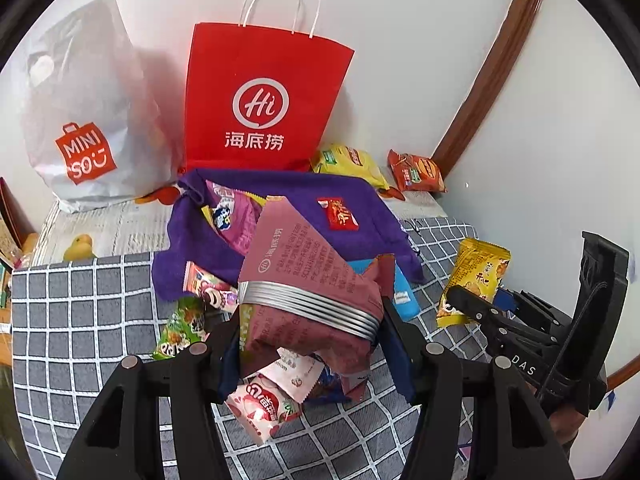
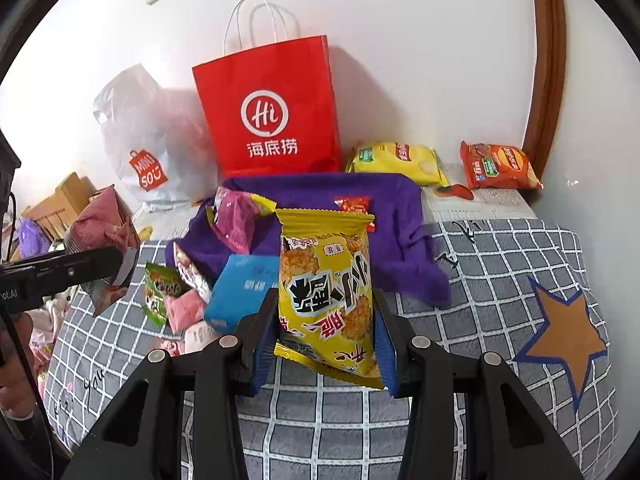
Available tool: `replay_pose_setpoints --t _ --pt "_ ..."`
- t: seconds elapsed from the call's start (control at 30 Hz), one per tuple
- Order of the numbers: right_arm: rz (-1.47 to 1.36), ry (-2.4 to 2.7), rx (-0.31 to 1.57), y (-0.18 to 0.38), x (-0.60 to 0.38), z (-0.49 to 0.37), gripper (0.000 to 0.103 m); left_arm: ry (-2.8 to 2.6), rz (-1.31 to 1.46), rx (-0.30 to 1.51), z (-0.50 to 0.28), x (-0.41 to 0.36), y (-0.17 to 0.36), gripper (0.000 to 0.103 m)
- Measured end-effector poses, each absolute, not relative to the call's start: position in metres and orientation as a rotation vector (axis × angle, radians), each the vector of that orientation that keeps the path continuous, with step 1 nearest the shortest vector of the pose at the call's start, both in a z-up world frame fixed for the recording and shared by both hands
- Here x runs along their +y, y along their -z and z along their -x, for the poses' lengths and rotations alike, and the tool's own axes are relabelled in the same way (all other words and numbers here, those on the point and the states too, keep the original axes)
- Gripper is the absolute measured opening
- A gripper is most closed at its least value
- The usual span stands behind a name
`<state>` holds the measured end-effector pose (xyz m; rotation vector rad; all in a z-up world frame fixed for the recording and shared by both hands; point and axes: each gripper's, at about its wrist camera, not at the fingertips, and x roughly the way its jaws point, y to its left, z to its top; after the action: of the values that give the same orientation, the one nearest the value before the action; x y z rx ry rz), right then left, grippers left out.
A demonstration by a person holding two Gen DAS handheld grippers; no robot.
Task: Organize snacks
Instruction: 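Carry the yellow bag and pink bag toward the purple towel with both tools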
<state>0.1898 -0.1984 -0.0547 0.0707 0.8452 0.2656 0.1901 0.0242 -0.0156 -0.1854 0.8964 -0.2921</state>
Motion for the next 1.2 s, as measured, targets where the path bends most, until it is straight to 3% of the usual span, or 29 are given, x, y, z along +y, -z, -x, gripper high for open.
replay_pose_setpoints --t 1.2 --pt "-0.053 -0.254 0.804 0.043 -0.2 -0.225 0.043 0.288 0.163 0.881 -0.233 0.019 0.001 0.057"
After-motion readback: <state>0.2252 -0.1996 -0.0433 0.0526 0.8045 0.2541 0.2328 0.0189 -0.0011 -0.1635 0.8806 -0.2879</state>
